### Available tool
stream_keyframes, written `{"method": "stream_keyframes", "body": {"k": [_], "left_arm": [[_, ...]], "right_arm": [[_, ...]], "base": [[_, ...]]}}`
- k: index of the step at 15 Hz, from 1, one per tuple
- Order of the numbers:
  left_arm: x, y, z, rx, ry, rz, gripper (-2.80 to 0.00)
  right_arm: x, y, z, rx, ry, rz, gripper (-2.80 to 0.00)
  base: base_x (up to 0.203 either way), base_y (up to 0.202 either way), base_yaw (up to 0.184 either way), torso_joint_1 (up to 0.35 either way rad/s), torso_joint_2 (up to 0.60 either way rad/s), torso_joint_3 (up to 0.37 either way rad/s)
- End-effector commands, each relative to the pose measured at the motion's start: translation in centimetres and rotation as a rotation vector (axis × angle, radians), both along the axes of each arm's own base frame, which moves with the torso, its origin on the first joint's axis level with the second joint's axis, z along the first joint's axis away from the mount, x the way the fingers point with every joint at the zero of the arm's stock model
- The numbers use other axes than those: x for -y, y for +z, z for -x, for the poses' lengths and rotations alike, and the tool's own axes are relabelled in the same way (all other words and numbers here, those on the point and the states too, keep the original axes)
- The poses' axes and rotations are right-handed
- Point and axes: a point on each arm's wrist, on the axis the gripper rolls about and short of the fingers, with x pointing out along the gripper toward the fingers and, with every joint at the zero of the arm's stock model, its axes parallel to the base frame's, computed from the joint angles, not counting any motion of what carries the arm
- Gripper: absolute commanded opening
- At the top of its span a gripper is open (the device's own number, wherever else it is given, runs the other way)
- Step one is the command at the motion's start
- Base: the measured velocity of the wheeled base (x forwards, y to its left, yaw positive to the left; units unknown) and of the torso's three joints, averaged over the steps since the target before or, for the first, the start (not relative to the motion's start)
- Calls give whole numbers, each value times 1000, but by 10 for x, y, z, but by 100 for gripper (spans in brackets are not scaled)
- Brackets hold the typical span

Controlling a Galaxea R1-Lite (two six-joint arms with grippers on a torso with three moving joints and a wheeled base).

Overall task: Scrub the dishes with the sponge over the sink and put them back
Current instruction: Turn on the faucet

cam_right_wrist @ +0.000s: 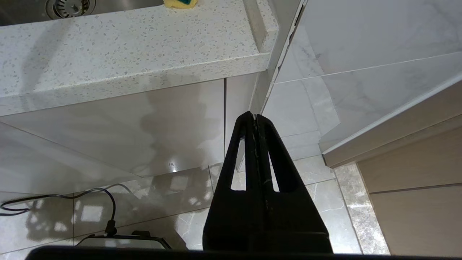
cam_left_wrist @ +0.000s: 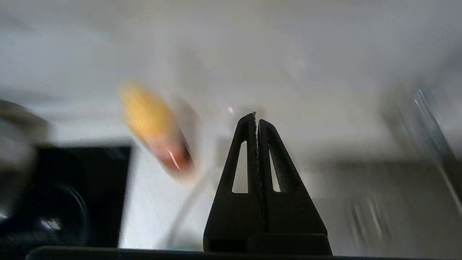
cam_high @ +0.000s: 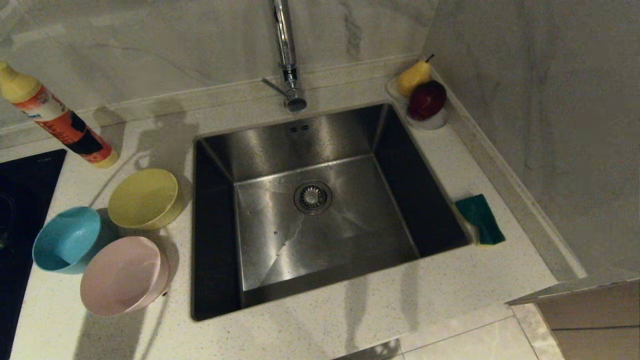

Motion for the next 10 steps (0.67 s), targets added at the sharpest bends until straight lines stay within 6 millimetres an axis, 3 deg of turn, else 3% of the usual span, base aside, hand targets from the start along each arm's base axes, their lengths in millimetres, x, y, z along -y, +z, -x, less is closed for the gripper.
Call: {"method": "stream_keyframes", "body": {"k": [1,4,6,10], "left_arm": [[10,-32,68,-21,-117,-83,-280],[13,-99,121,-80,-173,-209,-280],[14,-133,150,-44,-193,-244,-280],[13,-193,188,4,-212,-243,-280]], "right_arm": [[0,0,0,1,1,1,-280],[0,0,0,1,1,1,-280],[0,0,0,-1,1,1,-280],[0,0,0,-1,1,1,-280]], "base": [[0,0,0,0,0,0],[0,0,0,0,0,0],[0,0,0,0,0,0],[0,0,0,0,0,0]]}}
